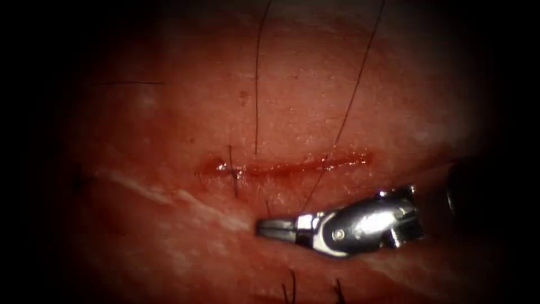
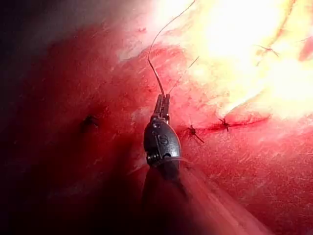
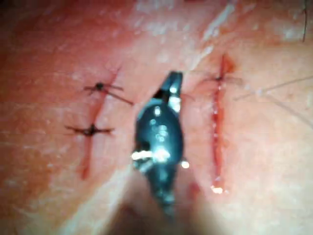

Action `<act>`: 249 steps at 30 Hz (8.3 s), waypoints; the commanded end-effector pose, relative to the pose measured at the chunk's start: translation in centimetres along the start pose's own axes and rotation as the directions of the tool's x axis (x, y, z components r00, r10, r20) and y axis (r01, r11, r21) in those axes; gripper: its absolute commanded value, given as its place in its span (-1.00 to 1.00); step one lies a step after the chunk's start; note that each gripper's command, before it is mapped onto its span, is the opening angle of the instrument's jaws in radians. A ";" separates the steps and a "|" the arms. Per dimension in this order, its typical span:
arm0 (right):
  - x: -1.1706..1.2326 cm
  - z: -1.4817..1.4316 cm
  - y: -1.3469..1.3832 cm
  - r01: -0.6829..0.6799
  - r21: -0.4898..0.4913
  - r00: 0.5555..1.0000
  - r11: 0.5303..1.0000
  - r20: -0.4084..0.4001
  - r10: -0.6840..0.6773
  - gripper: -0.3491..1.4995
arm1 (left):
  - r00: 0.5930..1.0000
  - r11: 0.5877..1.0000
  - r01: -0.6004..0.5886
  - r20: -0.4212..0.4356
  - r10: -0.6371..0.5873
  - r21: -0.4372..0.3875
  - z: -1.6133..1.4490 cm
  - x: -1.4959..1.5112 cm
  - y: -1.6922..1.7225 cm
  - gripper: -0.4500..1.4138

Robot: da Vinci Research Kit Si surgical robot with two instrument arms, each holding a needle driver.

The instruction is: Wound Closure

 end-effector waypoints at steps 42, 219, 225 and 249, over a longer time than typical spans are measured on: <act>-0.76 0.17 0.13 0.074 -0.032 0.997 0.997 0.021 -0.074 -1.00 | 1.000 1.000 0.004 0.001 -0.004 -0.013 0.08 -0.14 0.06 -1.00; -0.72 0.48 1.26 -0.517 -0.051 0.852 0.855 -0.128 0.508 -1.00 | 0.989 0.997 0.011 0.145 0.001 -0.079 0.58 -1.25 0.21 -1.00; -0.35 0.41 1.14 -0.466 -0.055 0.879 0.883 -0.141 0.455 -1.00 | 0.989 0.996 0.015 0.147 -0.003 -0.083 0.57 -1.20 0.23 -1.00; -0.02 -0.05 1.01 -0.413 -0.114 0.903 0.903 -0.183 0.390 0.54 | 0.986 0.994 0.093 0.141 -0.084 -0.061 0.43 -0.49 0.46 0.33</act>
